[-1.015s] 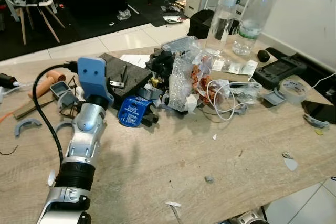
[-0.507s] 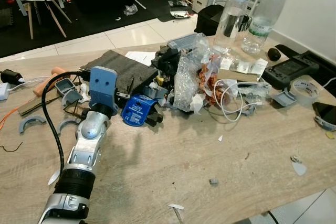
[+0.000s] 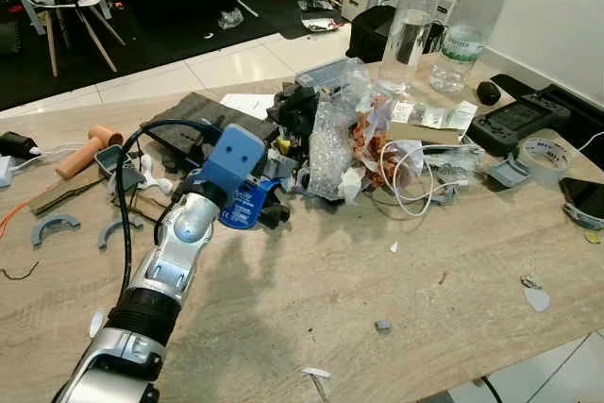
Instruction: Picking trash to rubbish bin
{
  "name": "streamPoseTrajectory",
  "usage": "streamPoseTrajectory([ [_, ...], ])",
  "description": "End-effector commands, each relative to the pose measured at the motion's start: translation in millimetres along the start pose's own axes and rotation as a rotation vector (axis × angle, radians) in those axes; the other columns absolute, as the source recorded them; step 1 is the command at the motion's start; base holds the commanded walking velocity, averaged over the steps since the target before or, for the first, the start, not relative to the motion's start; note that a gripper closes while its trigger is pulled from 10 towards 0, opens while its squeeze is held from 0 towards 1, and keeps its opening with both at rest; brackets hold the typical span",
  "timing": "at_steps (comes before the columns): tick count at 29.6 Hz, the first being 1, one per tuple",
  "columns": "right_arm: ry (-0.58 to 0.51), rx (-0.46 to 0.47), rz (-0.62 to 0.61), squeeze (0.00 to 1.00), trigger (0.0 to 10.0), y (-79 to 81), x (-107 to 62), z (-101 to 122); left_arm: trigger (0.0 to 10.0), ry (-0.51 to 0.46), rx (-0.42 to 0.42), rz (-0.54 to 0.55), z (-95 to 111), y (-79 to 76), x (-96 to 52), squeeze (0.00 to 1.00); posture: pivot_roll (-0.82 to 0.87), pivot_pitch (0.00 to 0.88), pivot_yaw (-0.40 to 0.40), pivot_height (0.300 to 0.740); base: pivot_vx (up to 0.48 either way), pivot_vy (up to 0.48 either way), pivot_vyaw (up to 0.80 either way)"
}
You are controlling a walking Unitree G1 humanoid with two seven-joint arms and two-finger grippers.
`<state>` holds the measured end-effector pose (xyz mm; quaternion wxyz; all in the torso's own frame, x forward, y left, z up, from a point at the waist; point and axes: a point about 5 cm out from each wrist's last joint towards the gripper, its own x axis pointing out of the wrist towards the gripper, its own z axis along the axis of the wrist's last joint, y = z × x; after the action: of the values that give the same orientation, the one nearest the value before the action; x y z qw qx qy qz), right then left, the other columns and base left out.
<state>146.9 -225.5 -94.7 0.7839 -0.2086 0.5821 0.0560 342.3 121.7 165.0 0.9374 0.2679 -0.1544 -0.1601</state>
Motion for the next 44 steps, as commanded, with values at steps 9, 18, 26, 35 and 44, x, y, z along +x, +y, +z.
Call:
streamPoseTrajectory([
  [9, 0.023, -0.031, 0.007, 0.0, 10.0, 3.8, 0.2, -9.6, 10.0, 0.046, 0.139, -0.041, -7.9, 10.3, -1.1, 0.0, -0.07, 0.062, 0.042, 0.74, 0.0, 0.0, 0.0],
  [18, 0.021, -0.032, 0.005, 0.0, 10.0, 3.0, 0.1, -10.3, 10.0, 0.124, 0.173, -0.058, -16.6, -4.2, 1.7, 0.0, -0.07, 0.059, 0.043, 0.74, 0.0, 0.0, 0.0],
  [26, 0.018, -0.038, 0.006, 0.0, 10.0, 4.9, 0.2, -9.4, 10.0, 0.228, 0.138, -0.009, -31.5, -12.2, -0.7, 0.0, -0.08, 0.058, 0.049, 0.74, 0.0, 0.0, 0.0],
  [35, 0.022, -0.032, 0.003, 0.0, 10.0, 4.5, 0.2, -11.1, 10.0, 0.278, 0.18, 0.027, -36.0, -11.3, 2.1, 0.0, -0.09, 0.059, 0.053, 0.74, 0.0, 0.0, 0.0],
  [44, 0.026, -0.023, 0.002, 0.0, 10.0, 4.8, 0.1, -13.9, 10.0, 0.31, 0.26, 0.001, -39.9, -17.5, 2.8, 0.0, -0.1, 0.056, 0.059, 0.74, 0.0, 0.0, 0.0],
])
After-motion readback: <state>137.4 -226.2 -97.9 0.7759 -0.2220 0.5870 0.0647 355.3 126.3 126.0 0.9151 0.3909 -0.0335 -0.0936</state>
